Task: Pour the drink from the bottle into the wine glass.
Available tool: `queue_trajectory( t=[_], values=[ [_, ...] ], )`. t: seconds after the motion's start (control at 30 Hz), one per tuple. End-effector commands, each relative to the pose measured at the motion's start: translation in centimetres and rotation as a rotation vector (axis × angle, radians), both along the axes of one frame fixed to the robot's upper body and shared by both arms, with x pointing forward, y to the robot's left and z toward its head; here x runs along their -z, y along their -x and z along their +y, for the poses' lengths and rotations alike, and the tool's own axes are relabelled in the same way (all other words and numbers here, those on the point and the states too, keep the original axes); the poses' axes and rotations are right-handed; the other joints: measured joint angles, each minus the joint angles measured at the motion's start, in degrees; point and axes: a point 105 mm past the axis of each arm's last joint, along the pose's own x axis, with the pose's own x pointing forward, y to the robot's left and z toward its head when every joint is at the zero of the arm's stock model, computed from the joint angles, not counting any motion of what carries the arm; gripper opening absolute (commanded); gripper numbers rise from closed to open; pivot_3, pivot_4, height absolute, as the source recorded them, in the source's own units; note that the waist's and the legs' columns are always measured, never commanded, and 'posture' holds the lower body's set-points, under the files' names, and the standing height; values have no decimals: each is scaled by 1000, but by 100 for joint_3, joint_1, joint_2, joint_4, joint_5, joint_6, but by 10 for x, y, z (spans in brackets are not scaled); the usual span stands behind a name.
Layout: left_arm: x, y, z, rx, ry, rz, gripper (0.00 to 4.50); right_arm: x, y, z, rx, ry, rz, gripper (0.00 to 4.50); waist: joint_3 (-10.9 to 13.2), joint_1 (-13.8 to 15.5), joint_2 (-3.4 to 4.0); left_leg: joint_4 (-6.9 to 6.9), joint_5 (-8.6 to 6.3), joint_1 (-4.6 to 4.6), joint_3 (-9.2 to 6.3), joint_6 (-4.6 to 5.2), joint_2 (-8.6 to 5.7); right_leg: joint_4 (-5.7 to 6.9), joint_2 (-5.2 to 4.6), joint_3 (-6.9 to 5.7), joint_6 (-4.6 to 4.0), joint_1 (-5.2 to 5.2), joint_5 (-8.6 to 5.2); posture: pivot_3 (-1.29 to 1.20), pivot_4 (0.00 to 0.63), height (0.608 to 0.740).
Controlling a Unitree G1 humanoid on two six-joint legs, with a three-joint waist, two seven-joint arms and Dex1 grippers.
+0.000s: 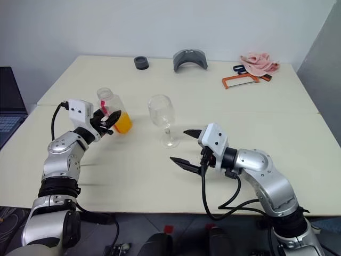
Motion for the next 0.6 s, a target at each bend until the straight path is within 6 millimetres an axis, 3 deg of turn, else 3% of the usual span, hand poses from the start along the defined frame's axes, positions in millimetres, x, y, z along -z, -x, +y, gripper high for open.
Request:
queue_trajectory(
  t=[0.03,0.17,0.3,0.6],
  values=[
    [-22,-2,-10,35,-31,-71,1679,-14,4,1,-7,-13,-78,4500,0,0,0,0,0,0,0,0,0,0,0,0,0,0,0,0,150,740],
    [-42,0,-36,117,-93,-139,1678,-23,3,-4,21,-47,-100,4500,0,10,-1,6,0,-9,-10,-1,1,0,-1,-5,0,-2,0,0,150,740],
    [-75,2,-62,173,-239,-273,1671,-41,0,-9,66,-158,-99,4500,2,15,-3,9,3,-20,-21,-5,1,-1,-5,-12,0,-4,0,0,150,740],
    [-109,9,-96,264,-623,-525,1670,-50,-7,-15,123,-216,-88,4500,2,-3,-2,3,2,-16,-12,-3,-5,-1,5,-8,-1,-8,0,0,150,740]
  ],
)
